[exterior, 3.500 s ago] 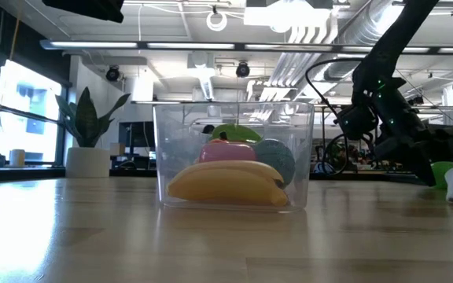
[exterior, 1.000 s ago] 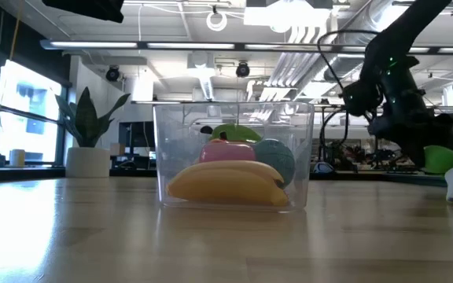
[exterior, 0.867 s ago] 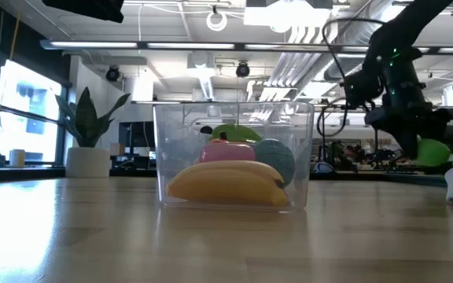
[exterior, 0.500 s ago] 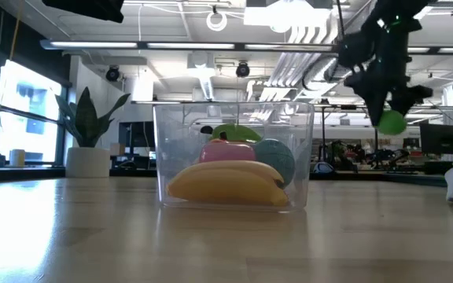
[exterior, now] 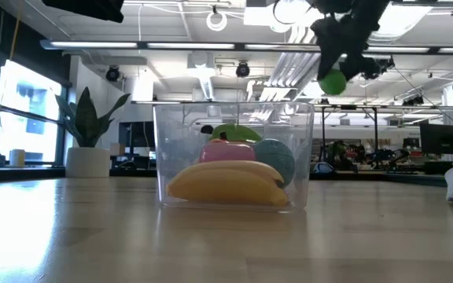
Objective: Pick and placing Produce into tupperware
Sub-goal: Put the melon into the transparent bin, then return to Home Position
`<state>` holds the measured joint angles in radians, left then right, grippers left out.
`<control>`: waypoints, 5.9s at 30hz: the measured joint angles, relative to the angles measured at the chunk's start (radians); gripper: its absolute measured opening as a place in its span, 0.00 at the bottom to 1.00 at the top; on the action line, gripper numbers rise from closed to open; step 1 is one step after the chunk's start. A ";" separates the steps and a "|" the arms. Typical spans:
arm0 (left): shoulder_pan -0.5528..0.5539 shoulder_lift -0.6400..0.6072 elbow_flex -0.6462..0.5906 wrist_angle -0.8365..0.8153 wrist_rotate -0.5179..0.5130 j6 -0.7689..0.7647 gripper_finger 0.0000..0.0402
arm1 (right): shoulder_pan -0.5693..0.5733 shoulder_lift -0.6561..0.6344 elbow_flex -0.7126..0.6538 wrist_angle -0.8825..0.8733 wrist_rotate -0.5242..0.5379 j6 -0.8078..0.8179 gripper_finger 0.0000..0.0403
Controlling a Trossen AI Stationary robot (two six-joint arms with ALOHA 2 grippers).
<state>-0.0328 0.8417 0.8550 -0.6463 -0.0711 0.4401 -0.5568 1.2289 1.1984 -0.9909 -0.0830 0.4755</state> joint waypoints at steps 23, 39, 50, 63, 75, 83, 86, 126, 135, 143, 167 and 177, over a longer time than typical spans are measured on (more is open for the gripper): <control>0.000 0.000 0.000 0.000 0.000 0.000 0.28 | 0.382 0.188 0.000 0.413 -0.043 -0.041 0.52; 0.000 0.000 0.000 0.000 0.000 0.000 0.28 | 0.707 0.317 0.000 0.568 -0.031 -0.323 0.52; 0.000 0.000 0.000 0.000 0.000 0.000 0.28 | 0.806 0.523 0.125 0.532 0.021 -0.371 0.52; 0.000 0.000 0.000 0.000 0.000 0.000 0.28 | 0.825 0.626 0.128 0.508 0.090 -0.271 0.52; 0.000 0.000 0.000 0.000 0.000 0.000 0.28 | 0.878 0.633 0.128 0.462 0.156 -0.301 0.52; 0.000 0.000 0.000 0.000 0.000 0.000 0.28 | 0.879 0.664 0.128 0.487 0.157 -0.319 0.52; 0.000 0.000 0.000 0.000 0.000 0.000 0.28 | 0.879 0.664 0.128 0.497 0.156 -0.319 0.52; 0.000 0.000 0.000 0.000 0.000 0.000 0.28 | 0.879 0.699 0.128 0.524 0.151 -0.327 0.62; 0.000 0.000 0.000 0.000 0.000 0.000 0.28 | 0.879 0.695 0.128 0.522 0.150 -0.323 0.65; 0.000 0.000 0.000 0.000 0.000 0.000 0.28 | 0.879 0.644 0.128 0.499 0.151 -0.319 0.65; 0.000 0.000 0.000 0.000 0.000 0.000 0.28 | 0.877 0.162 0.128 0.239 0.355 -0.349 0.58; 0.000 0.000 0.000 0.000 0.000 0.000 0.28 | 0.878 -0.114 0.128 0.156 0.363 -0.294 0.37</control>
<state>-0.0330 0.8421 0.8551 -0.6464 -0.0711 0.4404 0.3214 1.1149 1.3266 -0.8351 0.2798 0.1814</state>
